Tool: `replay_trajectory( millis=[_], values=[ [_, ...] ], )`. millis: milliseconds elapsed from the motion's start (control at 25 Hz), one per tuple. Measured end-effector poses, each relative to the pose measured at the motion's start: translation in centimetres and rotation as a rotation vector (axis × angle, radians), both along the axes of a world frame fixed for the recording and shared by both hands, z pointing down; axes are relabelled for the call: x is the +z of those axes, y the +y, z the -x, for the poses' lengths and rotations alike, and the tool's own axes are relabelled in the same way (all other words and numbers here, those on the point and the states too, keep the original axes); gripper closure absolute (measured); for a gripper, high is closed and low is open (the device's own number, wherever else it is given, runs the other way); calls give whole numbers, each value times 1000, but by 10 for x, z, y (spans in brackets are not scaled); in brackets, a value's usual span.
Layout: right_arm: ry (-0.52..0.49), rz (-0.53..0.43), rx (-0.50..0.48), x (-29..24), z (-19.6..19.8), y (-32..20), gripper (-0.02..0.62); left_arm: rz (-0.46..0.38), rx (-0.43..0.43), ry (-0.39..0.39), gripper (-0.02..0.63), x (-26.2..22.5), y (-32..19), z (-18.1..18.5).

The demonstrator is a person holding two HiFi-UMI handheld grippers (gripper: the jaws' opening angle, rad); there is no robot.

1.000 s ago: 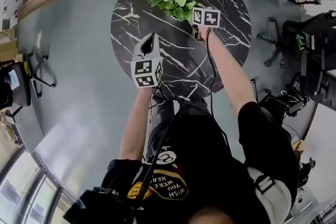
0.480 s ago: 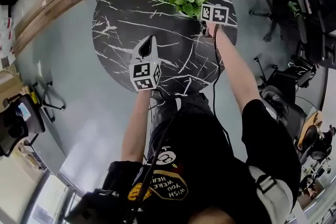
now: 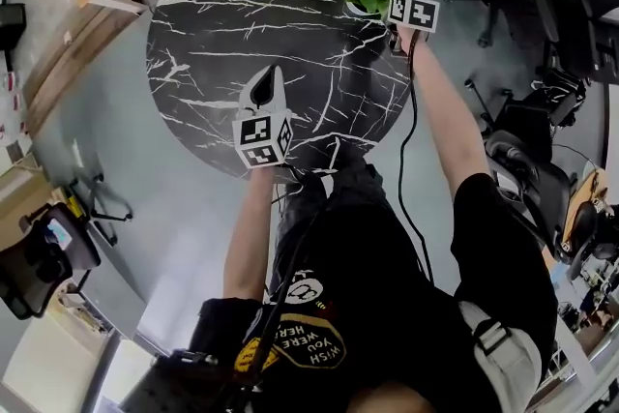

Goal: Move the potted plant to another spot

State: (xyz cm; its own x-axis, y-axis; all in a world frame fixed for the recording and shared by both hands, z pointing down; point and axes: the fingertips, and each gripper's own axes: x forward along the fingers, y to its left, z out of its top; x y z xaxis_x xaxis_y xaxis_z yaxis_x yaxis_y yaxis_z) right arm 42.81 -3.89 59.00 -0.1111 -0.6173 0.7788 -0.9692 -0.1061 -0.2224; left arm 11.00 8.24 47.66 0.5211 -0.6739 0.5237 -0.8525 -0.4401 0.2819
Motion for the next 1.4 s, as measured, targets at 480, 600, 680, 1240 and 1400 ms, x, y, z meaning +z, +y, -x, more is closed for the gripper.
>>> replay_trajectory(
  millis=[480,600,680,1240,1400],
  values=[
    [11,4,20,-2,-30,15,568,-4,32,-8,601,-1,6,-4],
    [3,3,-13,-2,-7,9,568,-7,10,-8,601,-3,7,9],
    [-4,1,-47,-2,15,4,568,-8,-14,-8,601,-3,9,21],
    [-53,-32,-416,-5,256,-23,568,-24,-272,-13,601,-2,30,141],
    [-69,-33,-503,-7,333,-17,568,-24,-353,-14,601,-1,42,178]
  ],
)
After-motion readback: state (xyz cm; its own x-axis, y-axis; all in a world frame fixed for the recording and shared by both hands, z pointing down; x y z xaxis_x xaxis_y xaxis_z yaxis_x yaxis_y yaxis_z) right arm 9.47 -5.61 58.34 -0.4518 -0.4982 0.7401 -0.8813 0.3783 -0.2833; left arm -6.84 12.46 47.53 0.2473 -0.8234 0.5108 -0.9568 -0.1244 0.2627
